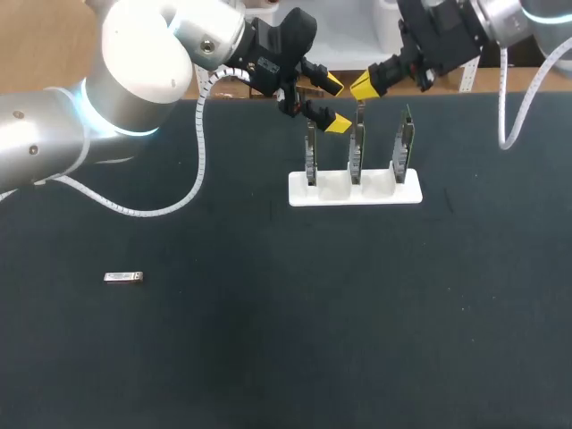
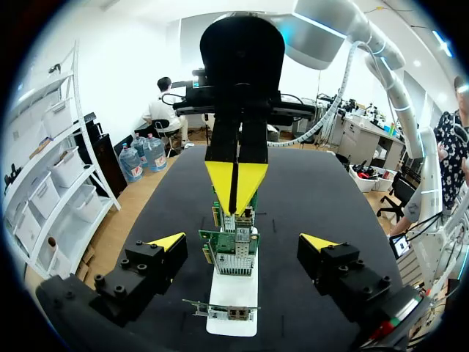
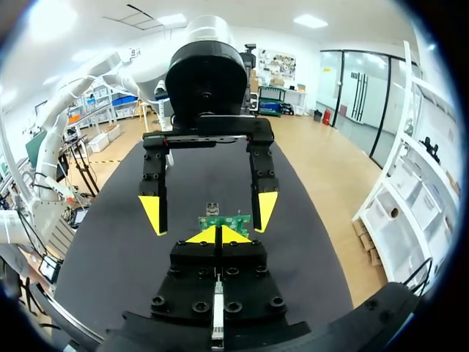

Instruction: Pick up the optical module with the left hand, and insert it into the network port with the right hand.

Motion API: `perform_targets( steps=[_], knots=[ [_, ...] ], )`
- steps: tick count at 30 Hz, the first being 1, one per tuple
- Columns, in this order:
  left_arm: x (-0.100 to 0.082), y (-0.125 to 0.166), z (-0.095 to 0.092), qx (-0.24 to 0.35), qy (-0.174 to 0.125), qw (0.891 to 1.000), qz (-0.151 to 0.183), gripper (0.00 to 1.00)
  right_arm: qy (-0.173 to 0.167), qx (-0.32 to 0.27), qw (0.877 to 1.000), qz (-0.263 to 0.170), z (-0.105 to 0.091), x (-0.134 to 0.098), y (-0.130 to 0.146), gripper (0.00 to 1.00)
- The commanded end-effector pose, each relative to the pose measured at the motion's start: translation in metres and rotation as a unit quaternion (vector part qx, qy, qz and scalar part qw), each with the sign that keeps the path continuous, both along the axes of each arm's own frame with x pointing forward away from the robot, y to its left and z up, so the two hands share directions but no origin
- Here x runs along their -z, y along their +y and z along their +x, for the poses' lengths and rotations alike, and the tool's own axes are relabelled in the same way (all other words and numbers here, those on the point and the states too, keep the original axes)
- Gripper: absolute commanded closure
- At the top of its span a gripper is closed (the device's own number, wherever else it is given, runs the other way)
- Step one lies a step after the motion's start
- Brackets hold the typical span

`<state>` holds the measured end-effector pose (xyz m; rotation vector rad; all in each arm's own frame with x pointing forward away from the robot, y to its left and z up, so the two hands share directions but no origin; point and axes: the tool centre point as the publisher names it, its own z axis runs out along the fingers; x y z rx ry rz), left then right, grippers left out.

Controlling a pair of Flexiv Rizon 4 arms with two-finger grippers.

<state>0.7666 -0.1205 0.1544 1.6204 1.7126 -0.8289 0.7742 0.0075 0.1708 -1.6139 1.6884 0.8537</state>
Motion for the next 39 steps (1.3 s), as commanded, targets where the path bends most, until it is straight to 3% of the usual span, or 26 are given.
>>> perform_targets(
  steps=[1, 39],
  knots=[
    [0.0, 0.0, 0.0, 0.0, -0.001, 1.0, 0.0, 0.0, 0.004, -0.002, 1.0, -0.001, 0.002, 0.003, 0.0, 1.0],
    [0.0, 0.0, 0.0, 0.0, -0.001, 1.0, 0.0, 0.0, 0.044, -0.001, 0.999, -0.006, -0.001, 0.028, -0.002, 1.0]
  ],
)
